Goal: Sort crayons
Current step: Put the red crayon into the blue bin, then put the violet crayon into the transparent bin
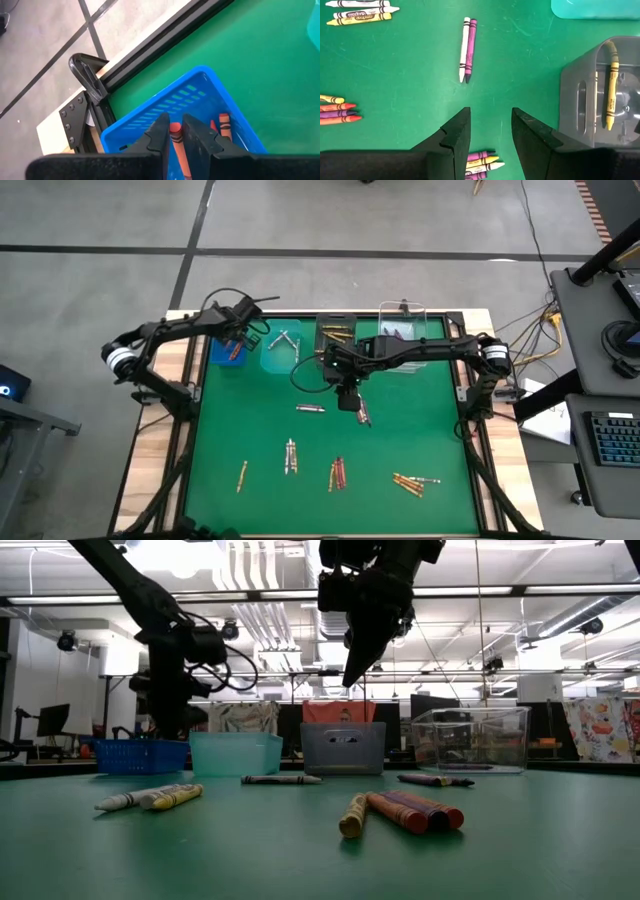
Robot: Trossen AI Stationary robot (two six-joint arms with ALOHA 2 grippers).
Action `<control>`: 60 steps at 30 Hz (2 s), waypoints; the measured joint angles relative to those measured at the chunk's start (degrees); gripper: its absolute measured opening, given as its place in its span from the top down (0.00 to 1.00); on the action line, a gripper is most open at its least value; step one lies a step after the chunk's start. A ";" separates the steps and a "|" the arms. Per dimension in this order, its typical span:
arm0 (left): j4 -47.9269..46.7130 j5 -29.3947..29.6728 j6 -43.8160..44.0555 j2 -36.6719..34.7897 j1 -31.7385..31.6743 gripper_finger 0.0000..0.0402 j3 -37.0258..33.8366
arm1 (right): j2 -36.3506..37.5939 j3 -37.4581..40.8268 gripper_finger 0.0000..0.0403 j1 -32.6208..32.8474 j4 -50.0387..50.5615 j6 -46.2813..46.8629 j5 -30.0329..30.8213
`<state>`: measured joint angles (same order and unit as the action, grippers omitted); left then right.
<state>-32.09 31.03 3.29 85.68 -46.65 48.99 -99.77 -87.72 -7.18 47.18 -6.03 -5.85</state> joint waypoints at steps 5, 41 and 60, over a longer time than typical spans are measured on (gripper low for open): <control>-0.46 0.00 0.00 -1.63 0.00 0.92 0.00 | 0.00 0.00 0.67 0.00 0.02 0.70 0.00; 7.96 -12.22 -1.31 -29.49 22.31 0.69 0.00 | -1.44 2.62 0.67 7.63 4.81 33.59 -0.13; 10.16 -12.15 -4.32 -30.90 25.59 0.69 0.00 | -0.04 17.25 0.80 11.02 8.24 54.85 4.97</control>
<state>-21.93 18.87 -1.03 54.78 -21.06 48.99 -99.81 -70.47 3.84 55.41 48.82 -0.88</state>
